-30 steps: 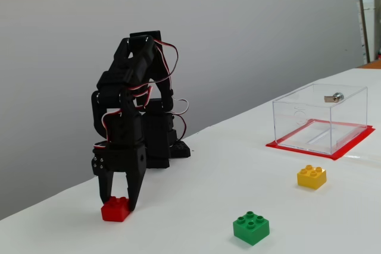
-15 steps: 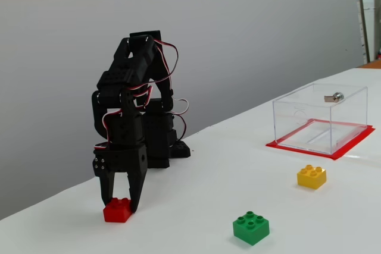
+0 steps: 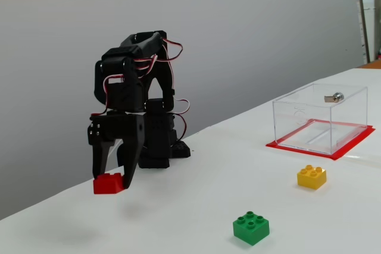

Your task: Pick the red lego brick and place it into the transparent box

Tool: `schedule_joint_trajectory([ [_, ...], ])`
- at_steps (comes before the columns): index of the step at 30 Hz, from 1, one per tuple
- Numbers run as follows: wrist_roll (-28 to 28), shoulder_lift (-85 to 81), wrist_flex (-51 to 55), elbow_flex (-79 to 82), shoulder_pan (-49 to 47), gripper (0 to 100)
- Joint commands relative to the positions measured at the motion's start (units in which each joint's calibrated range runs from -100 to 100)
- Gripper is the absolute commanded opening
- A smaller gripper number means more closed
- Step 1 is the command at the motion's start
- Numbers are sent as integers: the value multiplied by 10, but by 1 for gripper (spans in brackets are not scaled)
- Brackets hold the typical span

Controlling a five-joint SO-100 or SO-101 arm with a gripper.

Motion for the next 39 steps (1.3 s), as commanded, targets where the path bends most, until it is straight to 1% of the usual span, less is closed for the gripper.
schedule_joint_trajectory([
  [1, 3, -70, 4, -33, -33, 7],
  [4, 3, -114, 4, -33, -60, 7],
  [7, 3, -156, 30, -34, -89, 7],
  [14, 3, -196, 182, -102, -157, 7],
  [18, 1, -196, 253, -163, -208, 7],
  [22, 1, -195, 302, -245, -267, 7],
  [27, 2, -194, 317, -297, -351, 7],
  [39, -2, -194, 312, -297, -568, 7],
])
